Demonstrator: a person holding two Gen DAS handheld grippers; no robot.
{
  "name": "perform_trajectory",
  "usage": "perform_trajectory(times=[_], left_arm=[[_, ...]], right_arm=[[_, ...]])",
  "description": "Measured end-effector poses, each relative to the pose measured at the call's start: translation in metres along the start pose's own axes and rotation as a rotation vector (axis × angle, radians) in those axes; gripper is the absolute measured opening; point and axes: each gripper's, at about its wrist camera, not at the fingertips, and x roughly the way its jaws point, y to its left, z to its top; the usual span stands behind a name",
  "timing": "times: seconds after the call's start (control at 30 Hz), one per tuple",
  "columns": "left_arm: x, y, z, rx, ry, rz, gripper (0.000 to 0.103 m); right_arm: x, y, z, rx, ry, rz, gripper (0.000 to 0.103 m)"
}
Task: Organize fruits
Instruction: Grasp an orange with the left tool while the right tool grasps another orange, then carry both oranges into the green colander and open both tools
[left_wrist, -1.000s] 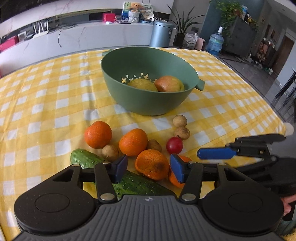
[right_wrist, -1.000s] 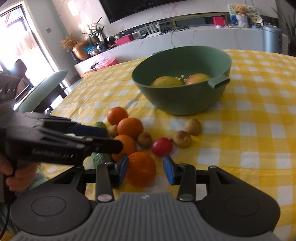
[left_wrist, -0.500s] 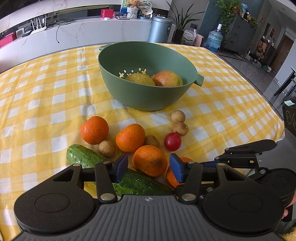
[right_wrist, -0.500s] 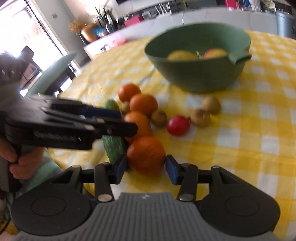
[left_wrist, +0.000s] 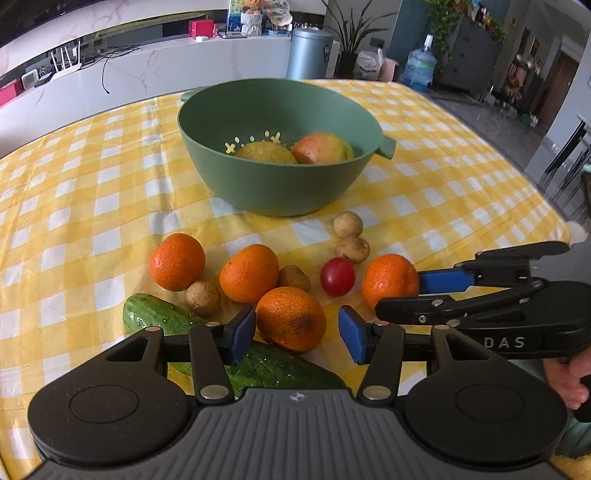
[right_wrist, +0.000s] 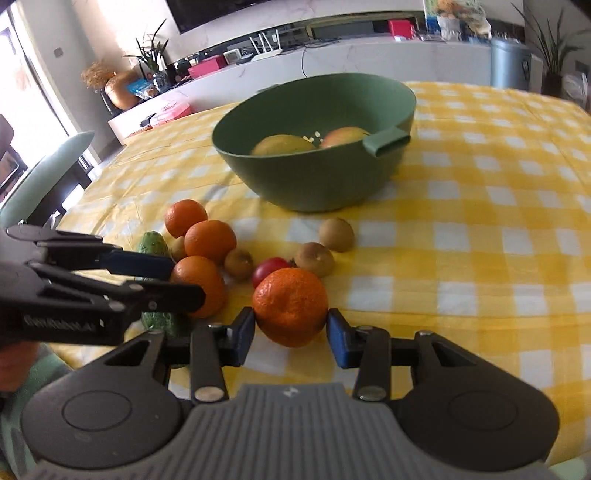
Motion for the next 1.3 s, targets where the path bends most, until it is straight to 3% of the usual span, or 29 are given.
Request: perform_trajectory(times=[0.23, 0.57, 0.83, 1.3], left_arm=[[0.007, -0.003, 0.001, 0.012, 0.012, 0.022, 0.061], [0.012, 0.0, 0.002, -0.015, 0.018, 0.021, 0.052], [0.01, -0.001, 0.001, -0.019, 0.007, 0.029, 0.049], [-0.022, 0.005, 0.003, -0.133, -0.126, 0.017, 0.049]], right_arm=[[0.002, 0.003, 0.0, -0.032, 0.011, -0.023, 0.041], [0.006, 0.005, 0.002, -0.049, -0.01, -0.036, 0.043], [0.005, 0.008, 0.002, -0.068, -0.013, -0.049, 0.039], [-0.016, 0.007, 0.002, -0.078, -0.111, -0.042, 0.038]])
